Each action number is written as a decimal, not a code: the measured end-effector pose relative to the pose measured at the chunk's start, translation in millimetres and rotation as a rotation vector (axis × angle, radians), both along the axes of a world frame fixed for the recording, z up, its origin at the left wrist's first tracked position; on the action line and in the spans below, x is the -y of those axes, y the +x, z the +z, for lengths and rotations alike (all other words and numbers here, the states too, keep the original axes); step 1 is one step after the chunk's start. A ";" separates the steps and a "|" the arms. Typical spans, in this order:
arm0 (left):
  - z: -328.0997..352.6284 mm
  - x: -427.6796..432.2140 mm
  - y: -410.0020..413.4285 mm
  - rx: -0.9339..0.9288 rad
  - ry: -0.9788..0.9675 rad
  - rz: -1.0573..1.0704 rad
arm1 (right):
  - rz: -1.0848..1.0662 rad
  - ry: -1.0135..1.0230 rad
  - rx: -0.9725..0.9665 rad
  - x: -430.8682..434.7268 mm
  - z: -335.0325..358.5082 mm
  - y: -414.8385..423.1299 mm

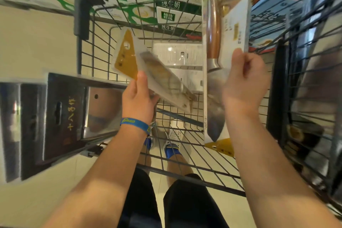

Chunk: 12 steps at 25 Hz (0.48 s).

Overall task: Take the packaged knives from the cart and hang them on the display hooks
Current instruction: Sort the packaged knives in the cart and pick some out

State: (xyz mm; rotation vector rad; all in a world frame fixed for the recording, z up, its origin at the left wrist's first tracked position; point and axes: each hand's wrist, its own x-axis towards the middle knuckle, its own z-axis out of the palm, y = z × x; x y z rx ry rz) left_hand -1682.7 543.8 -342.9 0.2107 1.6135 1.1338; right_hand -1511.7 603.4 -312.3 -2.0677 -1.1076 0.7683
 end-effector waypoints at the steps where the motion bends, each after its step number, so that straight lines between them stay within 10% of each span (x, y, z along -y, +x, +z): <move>1: 0.0 2.5 -2.2 -0.004 0.007 0.008 | 0.007 0.072 0.039 4.0 2.9 -5.9; 7: 1.2 8.5 -9.5 0.010 -0.123 0.025 | 0.345 0.195 0.036 21.7 18.8 -28.7; 12: 23.4 1.8 -5.6 0.078 -0.240 0.131 | -0.192 0.088 -0.629 23.0 30.4 -18.5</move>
